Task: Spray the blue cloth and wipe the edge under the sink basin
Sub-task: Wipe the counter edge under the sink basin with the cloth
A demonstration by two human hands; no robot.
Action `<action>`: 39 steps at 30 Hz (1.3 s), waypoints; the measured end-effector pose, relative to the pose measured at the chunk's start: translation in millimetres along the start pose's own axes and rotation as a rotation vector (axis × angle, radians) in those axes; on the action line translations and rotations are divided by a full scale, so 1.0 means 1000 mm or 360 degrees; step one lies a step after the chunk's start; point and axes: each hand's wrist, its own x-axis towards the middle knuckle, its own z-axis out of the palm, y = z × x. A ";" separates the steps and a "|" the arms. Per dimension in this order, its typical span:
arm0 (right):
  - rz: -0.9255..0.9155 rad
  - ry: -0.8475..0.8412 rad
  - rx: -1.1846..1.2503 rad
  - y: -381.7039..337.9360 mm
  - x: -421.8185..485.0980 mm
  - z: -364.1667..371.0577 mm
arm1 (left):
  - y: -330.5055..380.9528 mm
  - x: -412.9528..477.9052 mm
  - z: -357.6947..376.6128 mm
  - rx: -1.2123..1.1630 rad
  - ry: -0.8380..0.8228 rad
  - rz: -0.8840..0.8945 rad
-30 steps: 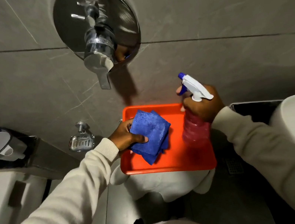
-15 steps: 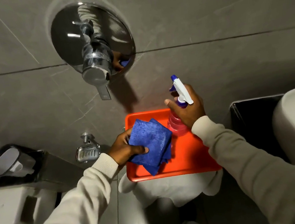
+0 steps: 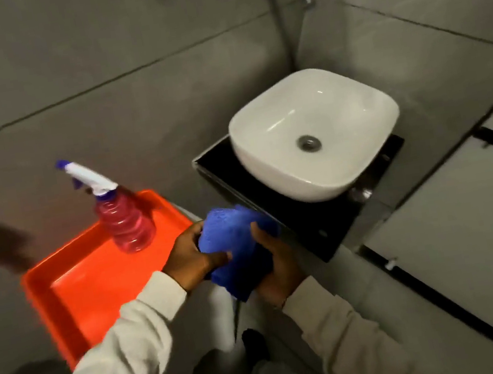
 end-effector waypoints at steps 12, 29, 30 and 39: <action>-0.0361 0.0918 -0.0004 -0.152 -0.060 -0.181 | 0.056 0.070 0.144 0.0538 -0.0012 0.0470; -0.0551 0.0581 -0.2804 -0.394 0.115 -0.365 | 0.082 0.185 0.258 0.2000 0.0236 0.0380; -0.0467 0.0554 -0.2959 -0.387 0.116 -0.369 | 0.084 0.187 0.259 0.2025 0.0190 0.0405; -0.0669 0.0501 -0.3390 -0.395 0.139 -0.388 | 0.083 0.189 0.258 0.2176 0.0124 0.0415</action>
